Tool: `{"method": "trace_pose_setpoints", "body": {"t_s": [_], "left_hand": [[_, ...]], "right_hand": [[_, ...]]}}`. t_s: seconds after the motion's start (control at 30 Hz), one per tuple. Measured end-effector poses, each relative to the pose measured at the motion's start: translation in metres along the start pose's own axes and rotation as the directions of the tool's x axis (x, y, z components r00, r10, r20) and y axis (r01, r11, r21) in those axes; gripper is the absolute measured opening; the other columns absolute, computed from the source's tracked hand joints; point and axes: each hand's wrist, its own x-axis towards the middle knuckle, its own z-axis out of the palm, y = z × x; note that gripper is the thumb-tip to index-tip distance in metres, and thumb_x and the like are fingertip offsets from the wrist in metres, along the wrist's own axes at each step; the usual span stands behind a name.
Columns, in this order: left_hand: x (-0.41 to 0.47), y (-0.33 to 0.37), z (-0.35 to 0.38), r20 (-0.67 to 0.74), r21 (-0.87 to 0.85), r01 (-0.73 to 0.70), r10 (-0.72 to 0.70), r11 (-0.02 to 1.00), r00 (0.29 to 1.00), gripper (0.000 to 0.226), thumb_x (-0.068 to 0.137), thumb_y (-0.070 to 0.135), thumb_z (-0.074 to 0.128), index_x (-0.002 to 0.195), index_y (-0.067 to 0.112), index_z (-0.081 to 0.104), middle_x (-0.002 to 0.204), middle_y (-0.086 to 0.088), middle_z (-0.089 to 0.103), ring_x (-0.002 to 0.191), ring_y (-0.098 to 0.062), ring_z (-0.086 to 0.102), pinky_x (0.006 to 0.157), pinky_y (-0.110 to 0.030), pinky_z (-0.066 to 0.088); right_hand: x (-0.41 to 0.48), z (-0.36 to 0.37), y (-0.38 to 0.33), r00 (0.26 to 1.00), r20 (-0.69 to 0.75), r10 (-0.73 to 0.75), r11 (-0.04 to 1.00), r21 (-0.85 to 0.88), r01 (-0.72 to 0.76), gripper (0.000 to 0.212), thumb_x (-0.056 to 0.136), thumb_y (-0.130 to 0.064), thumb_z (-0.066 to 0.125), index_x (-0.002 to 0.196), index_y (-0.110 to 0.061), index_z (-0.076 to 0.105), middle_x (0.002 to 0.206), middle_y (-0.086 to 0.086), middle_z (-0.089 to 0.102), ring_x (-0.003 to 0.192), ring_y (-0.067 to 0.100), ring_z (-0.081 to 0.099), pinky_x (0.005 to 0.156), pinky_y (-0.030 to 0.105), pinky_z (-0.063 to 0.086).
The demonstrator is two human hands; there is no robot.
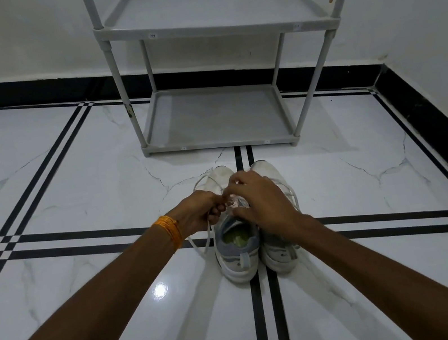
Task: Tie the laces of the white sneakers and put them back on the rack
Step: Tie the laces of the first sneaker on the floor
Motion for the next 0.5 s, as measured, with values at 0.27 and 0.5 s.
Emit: {"method": "trace_pose_setpoints", "body": {"t_s": [0.27,0.5], "left_hand": [[0.000,-0.002,-0.010,-0.024,0.020,-0.070,0.070,0.997,0.997,0.017,0.094,0.007,0.051,0.089,0.001,0.066,0.064,-0.005,0.057,0.048,-0.007,0.047,0.040,-0.015,0.039],[0.004,-0.028,-0.031,-0.182,0.247,-0.237,0.285,0.940,0.941,0.013,0.089,0.007,0.065,0.096,0.002,0.074,0.083,-0.015,0.069,0.065,-0.016,0.062,0.050,-0.017,0.053]], "right_hand": [[0.005,-0.007,0.010,0.997,0.072,0.033,0.998,-0.054,-0.029,0.020,0.096,-0.026,0.056,0.088,-0.009,0.063,0.088,0.007,0.067,0.080,0.023,0.059,0.073,0.036,0.047],[-0.014,-0.009,0.051,0.980,0.178,0.084,0.992,0.078,-0.099,0.026,0.094,-0.026,0.061,0.070,-0.017,0.053,0.070,-0.003,0.056,0.065,0.015,0.049,0.064,0.033,0.041]]}}
